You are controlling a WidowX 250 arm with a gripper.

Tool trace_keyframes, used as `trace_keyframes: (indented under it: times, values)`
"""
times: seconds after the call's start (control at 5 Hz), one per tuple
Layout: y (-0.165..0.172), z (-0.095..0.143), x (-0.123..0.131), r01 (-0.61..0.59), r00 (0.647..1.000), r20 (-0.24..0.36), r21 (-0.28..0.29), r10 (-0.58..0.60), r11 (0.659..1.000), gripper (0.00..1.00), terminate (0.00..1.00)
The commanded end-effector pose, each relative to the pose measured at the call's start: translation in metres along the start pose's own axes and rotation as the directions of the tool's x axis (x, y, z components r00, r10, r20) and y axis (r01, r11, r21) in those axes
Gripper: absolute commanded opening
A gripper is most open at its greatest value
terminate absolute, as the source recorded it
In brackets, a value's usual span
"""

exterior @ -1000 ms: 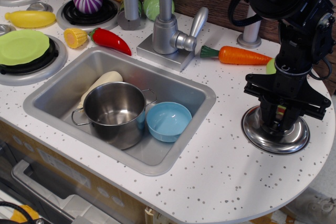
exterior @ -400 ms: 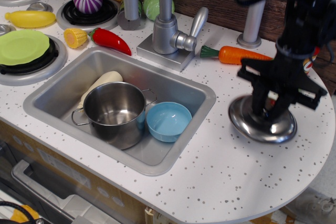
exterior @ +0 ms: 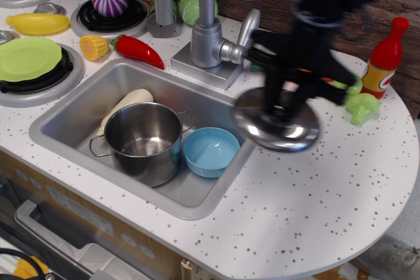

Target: Put lid on pot or pan

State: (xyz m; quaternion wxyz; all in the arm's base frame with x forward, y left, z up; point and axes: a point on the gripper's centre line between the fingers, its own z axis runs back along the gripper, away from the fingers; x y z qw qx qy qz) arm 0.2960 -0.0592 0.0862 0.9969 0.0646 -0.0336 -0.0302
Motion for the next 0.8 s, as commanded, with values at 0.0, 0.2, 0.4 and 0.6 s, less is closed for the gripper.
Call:
trace_keyframes:
  times: [0.0,0.2,0.4,0.6]
  values:
    - [0.063,0.003,-0.005,0.044,0.995,0.085,-0.007,-0.043,0.999,0.00,0.00]
    - [0.094,-0.011,-0.008,0.058,0.994,0.099,-0.013,-0.056,0.998,0.00,0.00]
    - [0.112,-0.028,-0.016,0.049,0.992,0.121,-0.017,-0.046,0.999,0.00,0.00]
    - [0.118,-0.042,-0.020,0.031,0.991,0.131,-0.020,-0.028,0.999,0.00,1.00]
